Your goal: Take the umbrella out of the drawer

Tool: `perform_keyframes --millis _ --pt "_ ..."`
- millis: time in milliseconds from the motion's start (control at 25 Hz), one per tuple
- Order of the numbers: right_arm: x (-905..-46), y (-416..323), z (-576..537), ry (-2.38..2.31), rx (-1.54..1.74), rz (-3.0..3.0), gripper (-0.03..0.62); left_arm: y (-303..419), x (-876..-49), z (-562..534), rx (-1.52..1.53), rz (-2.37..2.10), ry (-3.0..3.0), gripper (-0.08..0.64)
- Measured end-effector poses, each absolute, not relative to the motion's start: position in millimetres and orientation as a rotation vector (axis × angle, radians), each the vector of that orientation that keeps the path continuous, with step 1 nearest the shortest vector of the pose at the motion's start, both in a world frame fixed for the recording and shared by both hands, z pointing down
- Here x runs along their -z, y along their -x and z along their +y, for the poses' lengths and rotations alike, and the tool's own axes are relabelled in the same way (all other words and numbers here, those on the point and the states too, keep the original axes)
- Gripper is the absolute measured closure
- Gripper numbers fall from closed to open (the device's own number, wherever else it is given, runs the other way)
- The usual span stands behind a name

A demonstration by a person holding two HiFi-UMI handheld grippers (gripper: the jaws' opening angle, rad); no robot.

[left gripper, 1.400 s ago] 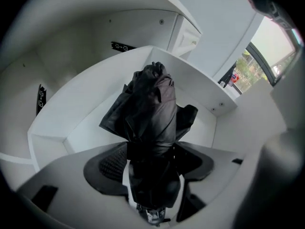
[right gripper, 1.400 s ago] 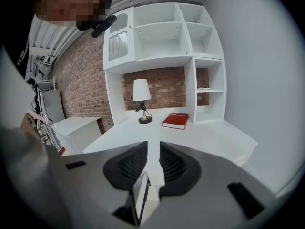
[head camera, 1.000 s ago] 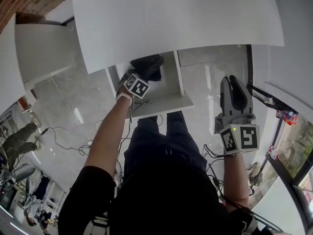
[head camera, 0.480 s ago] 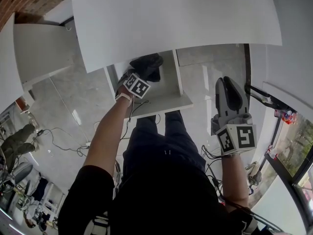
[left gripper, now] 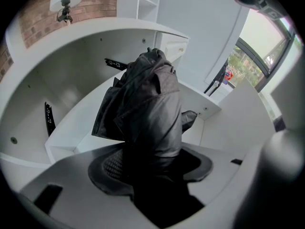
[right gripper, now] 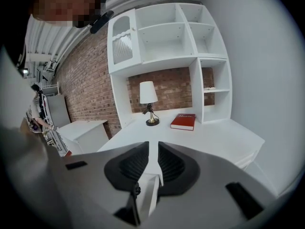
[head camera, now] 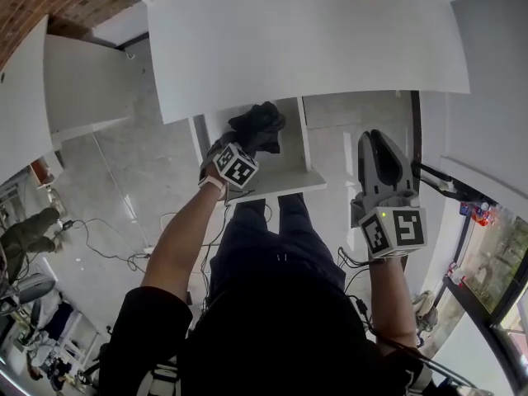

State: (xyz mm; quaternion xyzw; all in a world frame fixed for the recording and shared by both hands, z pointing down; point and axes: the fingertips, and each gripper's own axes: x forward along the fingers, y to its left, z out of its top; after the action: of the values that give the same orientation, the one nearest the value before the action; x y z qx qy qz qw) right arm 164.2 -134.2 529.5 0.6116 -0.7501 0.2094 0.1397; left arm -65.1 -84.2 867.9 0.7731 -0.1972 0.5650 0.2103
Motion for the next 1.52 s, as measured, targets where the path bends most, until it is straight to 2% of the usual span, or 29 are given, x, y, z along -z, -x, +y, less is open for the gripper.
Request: perform_keyframes --millis 360,640,1040,1520 --pt "-489.9 -169.3 -133.0 -1.791 -0.545 -2.252 0.535 65.6 -784.1 -83.1 -1.564 -0.616 -2.334 0.295" --pt "-444.2 -160.5 -136.0 -1.789 -0.454 -2.354 0.537 64.5 -718.8 -74.9 -1.446 -0.746 -2.374 0.295" --pt "-385.5 -170.1 -139.4 -1.849 -0.328 -2.407 0.54 65.2 -625.6 -119.1 -1.245 -0.935 -2.463 0.294" --pt "-348.7 -157.9 -130.7 -1.916 -0.25 -2.397 0.543 96.8 -575.3 -161.7 -1.123 -1.029 -2.466 0.293"
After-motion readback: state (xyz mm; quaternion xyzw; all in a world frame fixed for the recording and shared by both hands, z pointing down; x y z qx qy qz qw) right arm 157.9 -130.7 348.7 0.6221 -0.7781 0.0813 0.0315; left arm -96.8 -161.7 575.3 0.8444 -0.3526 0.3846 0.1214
